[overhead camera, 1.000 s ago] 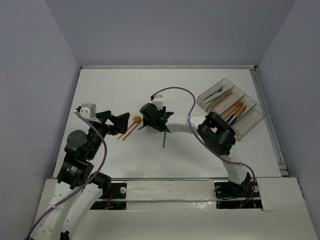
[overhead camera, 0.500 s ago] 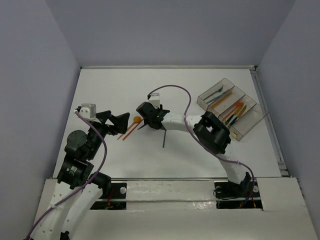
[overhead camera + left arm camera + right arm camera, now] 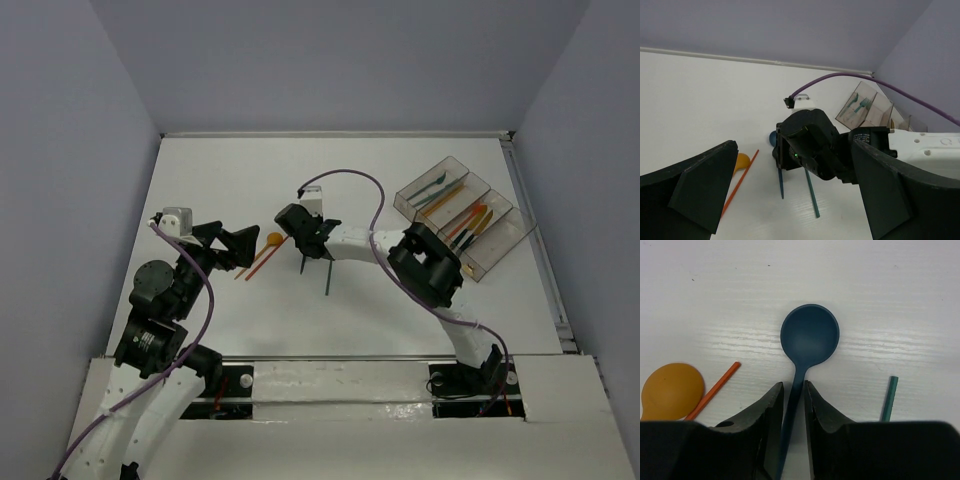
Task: Sort the eating utensils into containers
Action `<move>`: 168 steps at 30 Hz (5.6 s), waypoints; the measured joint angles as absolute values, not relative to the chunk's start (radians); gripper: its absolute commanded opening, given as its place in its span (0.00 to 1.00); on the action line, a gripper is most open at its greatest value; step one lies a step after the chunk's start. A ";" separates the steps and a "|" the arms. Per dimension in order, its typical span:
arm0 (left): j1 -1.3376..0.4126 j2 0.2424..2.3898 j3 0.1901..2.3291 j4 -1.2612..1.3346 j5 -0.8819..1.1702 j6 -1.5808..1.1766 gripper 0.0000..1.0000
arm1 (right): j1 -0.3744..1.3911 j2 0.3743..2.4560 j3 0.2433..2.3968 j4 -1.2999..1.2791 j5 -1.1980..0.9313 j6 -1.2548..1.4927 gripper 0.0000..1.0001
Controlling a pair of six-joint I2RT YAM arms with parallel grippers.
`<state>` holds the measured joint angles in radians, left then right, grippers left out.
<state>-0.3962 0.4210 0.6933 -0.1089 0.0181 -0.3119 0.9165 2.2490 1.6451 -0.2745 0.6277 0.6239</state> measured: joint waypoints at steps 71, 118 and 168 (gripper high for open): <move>-0.350 0.520 0.680 -0.094 0.064 -0.320 0.99 | 0.266 1.636 1.155 0.026 0.381 0.474 0.65; -0.341 0.429 0.680 -0.105 -0.035 -0.323 0.99 | 1.004 2.380 1.855 -0.180 0.360 0.712 0.45; -0.353 0.401 0.680 -0.126 -0.137 -0.316 0.99 | 1.068 2.550 2.092 -0.225 0.561 0.534 0.10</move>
